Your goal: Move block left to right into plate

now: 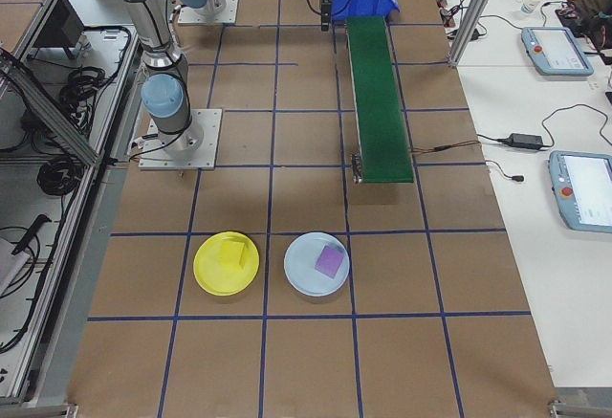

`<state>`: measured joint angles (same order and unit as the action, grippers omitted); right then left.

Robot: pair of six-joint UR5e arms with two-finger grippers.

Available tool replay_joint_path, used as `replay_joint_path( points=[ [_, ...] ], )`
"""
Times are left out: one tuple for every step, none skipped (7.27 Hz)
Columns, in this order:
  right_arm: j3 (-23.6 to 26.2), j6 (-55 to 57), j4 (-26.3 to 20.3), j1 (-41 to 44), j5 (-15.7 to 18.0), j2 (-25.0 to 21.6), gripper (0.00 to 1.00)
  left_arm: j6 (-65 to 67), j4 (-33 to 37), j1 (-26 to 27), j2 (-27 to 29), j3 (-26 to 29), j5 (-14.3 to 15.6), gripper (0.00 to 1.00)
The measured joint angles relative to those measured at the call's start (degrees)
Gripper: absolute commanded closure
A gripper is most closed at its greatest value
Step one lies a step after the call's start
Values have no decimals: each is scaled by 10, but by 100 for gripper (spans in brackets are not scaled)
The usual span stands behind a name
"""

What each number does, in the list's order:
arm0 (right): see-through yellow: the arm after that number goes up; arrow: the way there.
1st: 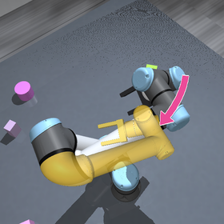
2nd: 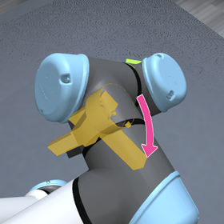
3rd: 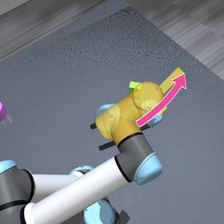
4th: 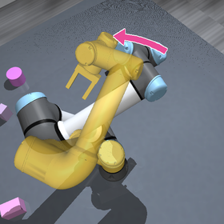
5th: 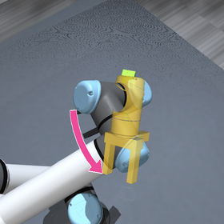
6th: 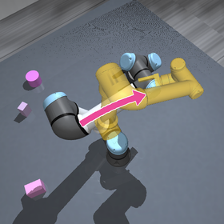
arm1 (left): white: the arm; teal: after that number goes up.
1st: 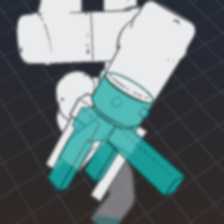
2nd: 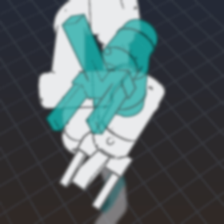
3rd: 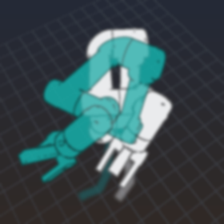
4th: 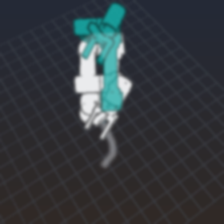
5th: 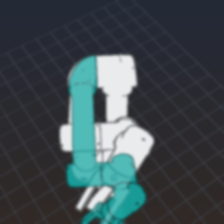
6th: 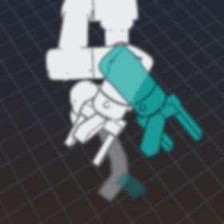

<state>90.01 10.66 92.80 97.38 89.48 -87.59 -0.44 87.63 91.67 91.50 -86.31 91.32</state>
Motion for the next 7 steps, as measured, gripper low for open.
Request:
replay_joint_path(
  points=[
    [-5, 5, -7, -10, 9, 9, 0, 0, 0, 0, 0, 0, 0, 0],
    [-13, 1, -24, -26, 17, 14, 0, 0, 0, 0, 0, 0, 0, 0],
    [-22, -13, -44, -46, 22, 16, 0, 0, 0, 0, 0, 0, 0, 0],
    [-29, -27, -61, -61, 24, 15, 0, 0, 0, 0, 0, 0, 0, 0],
    [-39, -40, -82, -68, 24, 13, 0, 0, 0, 0, 0, 0, 0, 0],
    [-52, -56, -106, -69, 25, 11, 0, 0, 0, 0, 0, 0, 0, 0],
    [-57, -73, -119, -67, 24, 7, 0, 0, 0, 0, 0, 0, 0, 0]
  ],
)
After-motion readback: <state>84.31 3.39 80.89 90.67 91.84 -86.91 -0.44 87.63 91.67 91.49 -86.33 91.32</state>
